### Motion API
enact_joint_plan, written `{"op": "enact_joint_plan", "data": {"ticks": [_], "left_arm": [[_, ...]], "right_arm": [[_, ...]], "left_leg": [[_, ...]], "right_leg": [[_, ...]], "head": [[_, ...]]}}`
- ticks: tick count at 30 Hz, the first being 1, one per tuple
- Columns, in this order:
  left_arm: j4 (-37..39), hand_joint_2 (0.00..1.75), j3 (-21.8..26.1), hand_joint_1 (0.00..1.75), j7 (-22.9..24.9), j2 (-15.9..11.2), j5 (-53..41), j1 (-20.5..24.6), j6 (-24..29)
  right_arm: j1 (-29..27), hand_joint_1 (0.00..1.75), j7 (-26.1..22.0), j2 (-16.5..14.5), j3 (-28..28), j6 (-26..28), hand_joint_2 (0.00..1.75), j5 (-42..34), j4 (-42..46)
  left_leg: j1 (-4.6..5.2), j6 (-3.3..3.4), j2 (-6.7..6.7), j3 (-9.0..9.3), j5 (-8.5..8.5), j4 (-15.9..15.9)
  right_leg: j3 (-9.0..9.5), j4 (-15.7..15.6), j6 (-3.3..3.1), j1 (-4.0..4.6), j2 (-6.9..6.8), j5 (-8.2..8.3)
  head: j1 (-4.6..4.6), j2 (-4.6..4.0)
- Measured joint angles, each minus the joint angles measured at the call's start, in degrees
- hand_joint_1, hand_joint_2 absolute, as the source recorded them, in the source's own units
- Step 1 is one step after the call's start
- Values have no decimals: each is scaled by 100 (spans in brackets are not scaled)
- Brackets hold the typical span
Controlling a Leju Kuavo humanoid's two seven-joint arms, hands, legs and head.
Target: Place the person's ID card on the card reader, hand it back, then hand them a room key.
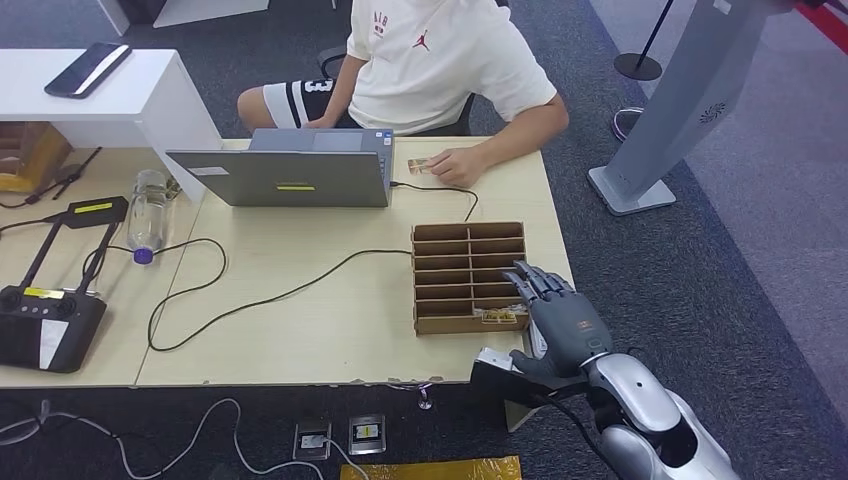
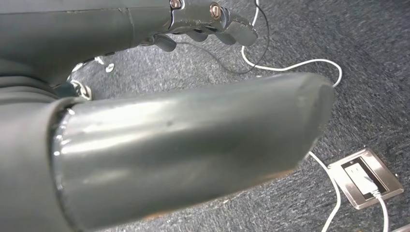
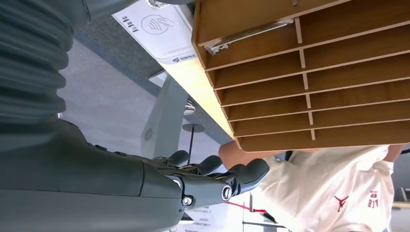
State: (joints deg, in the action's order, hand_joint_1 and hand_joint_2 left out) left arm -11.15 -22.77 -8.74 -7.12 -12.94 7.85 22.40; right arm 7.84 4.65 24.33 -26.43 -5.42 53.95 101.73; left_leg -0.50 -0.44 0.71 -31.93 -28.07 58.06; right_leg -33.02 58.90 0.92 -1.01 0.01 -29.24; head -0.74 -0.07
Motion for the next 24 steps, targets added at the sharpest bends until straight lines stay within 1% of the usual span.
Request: {"op": "enact_joint_plan", "data": {"ticks": [9, 24], "left_arm": [[0, 0, 0, 0, 0, 12, 57, 5, 8], [0, 0, 0, 0, 9, 37, -38, 6, -37]], "right_arm": [[44, 0, -315, -87, -226, 436, 175, 7, -452], [296, 0, -353, -306, -504, 673, 175, -38, -1244]], "left_leg": [[0, 0, 1, -1, 0, -1], [0, 0, 1, -1, 0, -1]], "right_leg": [[0, 0, 0, 0, -1, 0], [0, 0, 0, 0, -1, 0]], "head": [[1, 0], [1, 0]]}}
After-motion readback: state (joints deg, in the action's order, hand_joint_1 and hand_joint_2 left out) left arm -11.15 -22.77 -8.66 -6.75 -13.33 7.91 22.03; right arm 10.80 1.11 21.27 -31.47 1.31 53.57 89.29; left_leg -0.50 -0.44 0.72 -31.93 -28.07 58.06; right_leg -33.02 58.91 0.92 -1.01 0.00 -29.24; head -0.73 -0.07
